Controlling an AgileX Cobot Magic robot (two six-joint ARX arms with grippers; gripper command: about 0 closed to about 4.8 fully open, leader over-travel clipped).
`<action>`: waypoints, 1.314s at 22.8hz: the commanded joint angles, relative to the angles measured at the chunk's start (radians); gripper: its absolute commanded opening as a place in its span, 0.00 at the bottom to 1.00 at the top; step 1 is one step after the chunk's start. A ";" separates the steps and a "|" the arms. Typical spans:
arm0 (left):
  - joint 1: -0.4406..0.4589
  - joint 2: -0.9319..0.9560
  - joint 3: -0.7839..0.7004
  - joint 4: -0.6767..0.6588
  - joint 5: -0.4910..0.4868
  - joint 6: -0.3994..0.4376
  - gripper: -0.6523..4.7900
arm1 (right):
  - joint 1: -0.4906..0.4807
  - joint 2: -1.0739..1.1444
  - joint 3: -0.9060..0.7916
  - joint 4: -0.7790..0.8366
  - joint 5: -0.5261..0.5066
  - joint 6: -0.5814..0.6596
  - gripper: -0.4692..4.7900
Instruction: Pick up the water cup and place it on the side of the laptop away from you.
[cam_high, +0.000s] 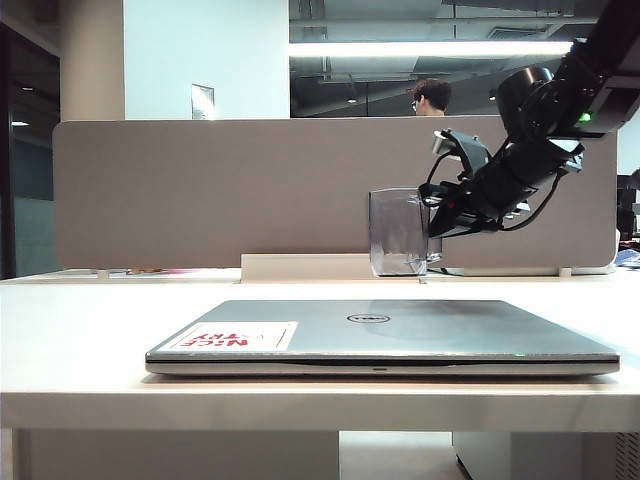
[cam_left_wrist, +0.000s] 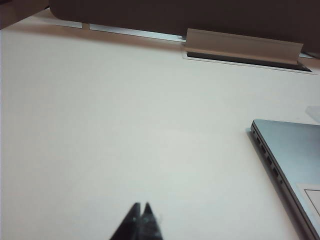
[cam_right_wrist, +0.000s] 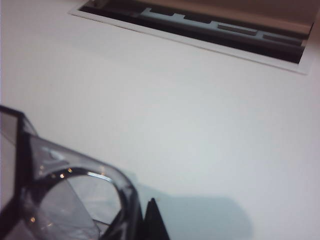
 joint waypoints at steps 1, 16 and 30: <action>0.000 0.001 0.003 0.005 -0.001 -0.003 0.11 | 0.005 0.012 0.004 0.125 -0.055 -0.003 0.09; 0.000 0.001 0.003 -0.003 0.000 -0.003 0.11 | -0.022 0.117 0.006 0.335 -0.200 -0.137 0.09; 0.000 0.001 0.003 -0.024 0.000 -0.003 0.11 | 0.011 0.209 0.190 0.162 -0.003 -0.056 0.09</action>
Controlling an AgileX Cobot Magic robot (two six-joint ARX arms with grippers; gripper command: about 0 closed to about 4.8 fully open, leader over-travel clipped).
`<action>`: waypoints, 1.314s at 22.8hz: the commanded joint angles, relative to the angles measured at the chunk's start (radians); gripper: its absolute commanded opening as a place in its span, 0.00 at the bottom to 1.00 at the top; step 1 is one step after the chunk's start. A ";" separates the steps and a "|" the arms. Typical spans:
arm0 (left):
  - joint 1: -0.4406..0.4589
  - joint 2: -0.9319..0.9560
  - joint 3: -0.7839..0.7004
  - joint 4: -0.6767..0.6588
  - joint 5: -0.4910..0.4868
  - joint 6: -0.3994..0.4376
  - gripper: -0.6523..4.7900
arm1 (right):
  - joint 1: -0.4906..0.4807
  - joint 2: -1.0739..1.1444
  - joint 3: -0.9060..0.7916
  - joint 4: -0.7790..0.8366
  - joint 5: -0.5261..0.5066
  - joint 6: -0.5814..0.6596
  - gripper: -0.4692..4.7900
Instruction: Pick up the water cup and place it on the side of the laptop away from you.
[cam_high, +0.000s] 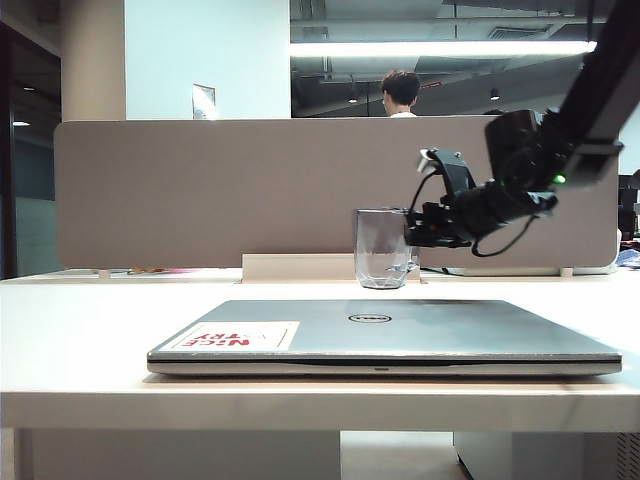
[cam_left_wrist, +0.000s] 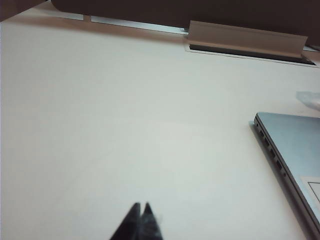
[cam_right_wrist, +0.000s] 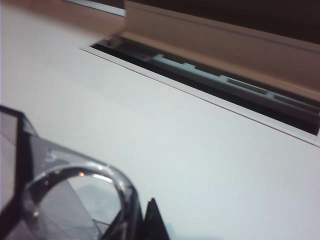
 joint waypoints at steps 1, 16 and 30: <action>0.000 0.001 0.003 0.002 -0.001 -0.003 0.11 | 0.017 -0.001 0.045 -0.064 0.079 0.000 0.09; 0.000 0.001 0.003 0.002 0.000 -0.003 0.11 | 0.029 0.064 0.053 -0.027 0.125 0.001 0.14; 0.000 0.001 0.003 0.003 -0.004 -0.003 0.11 | 0.029 0.013 0.053 -0.160 0.125 -0.045 0.27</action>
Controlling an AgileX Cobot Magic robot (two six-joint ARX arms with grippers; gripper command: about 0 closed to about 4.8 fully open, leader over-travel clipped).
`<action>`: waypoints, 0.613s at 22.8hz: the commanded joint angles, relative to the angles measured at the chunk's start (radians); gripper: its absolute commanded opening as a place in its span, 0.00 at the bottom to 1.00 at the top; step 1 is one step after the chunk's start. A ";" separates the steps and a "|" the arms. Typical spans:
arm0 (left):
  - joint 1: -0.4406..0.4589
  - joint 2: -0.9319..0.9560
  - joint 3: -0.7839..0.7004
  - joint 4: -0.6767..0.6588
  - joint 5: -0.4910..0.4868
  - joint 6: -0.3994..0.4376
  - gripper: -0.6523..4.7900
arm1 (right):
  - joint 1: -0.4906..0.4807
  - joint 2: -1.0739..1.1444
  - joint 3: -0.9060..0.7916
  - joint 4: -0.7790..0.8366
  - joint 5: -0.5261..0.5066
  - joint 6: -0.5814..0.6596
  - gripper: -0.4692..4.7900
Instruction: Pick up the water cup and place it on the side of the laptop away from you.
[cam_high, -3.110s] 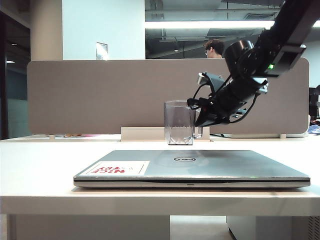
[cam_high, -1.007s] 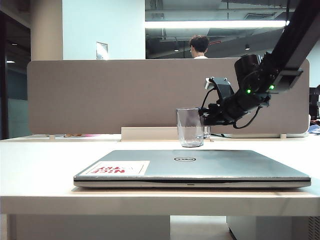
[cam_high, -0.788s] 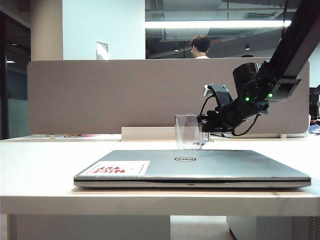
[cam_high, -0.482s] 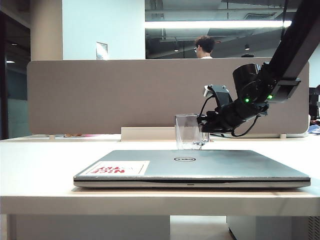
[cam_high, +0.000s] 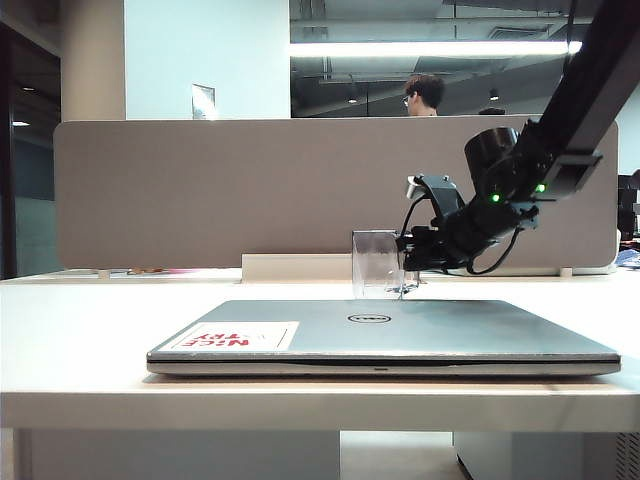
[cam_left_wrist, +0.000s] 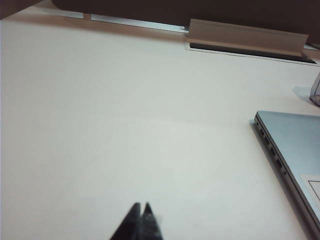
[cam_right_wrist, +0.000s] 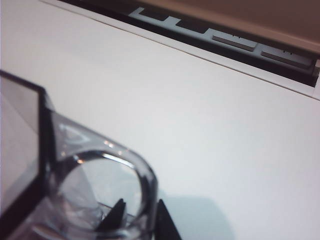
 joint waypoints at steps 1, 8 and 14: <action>0.000 0.000 0.003 0.006 -0.004 -0.003 0.11 | 0.001 -0.035 0.004 -0.034 -0.002 -0.012 0.27; 0.000 0.000 0.003 0.006 -0.002 -0.003 0.11 | 0.001 -0.072 0.004 -0.165 -0.002 -0.019 0.27; 0.000 0.000 0.003 0.005 0.000 -0.003 0.11 | 0.000 -0.114 0.004 -0.284 0.002 -0.027 0.27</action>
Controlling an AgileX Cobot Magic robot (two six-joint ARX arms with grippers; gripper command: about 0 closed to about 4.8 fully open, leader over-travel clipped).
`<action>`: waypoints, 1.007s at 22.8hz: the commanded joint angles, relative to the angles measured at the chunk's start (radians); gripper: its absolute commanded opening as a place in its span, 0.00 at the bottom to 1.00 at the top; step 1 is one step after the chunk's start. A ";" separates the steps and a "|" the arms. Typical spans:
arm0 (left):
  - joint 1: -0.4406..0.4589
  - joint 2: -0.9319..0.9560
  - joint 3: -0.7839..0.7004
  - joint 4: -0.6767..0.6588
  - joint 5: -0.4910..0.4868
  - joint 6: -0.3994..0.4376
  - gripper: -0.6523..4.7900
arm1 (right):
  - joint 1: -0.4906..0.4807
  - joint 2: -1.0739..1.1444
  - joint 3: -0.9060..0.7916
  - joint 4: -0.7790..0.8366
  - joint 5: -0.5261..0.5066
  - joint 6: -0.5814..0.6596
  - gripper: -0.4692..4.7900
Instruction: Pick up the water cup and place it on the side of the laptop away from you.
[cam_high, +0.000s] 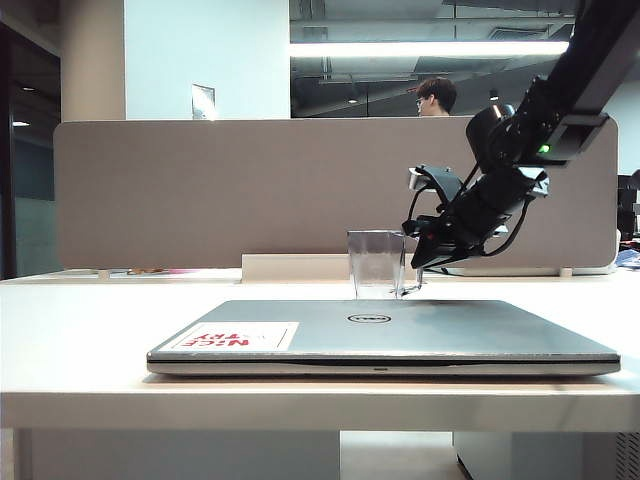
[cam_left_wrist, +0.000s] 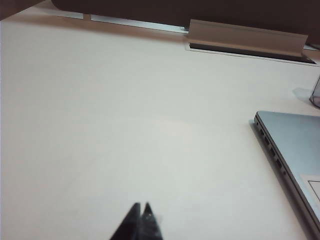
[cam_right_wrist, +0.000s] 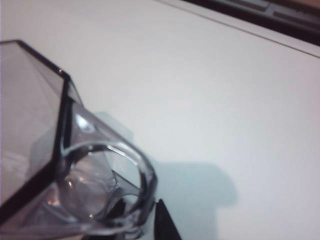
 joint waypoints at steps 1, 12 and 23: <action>0.000 0.001 0.003 0.006 0.000 -0.003 0.11 | 0.000 -0.026 0.004 -0.048 0.002 -0.008 0.27; 0.000 0.001 0.003 0.006 0.000 -0.003 0.11 | 0.000 -0.105 0.004 -0.389 0.020 -0.008 0.19; 0.000 0.001 0.003 0.003 0.000 -0.003 0.11 | -0.017 -0.449 -0.247 -0.409 -0.003 0.013 0.07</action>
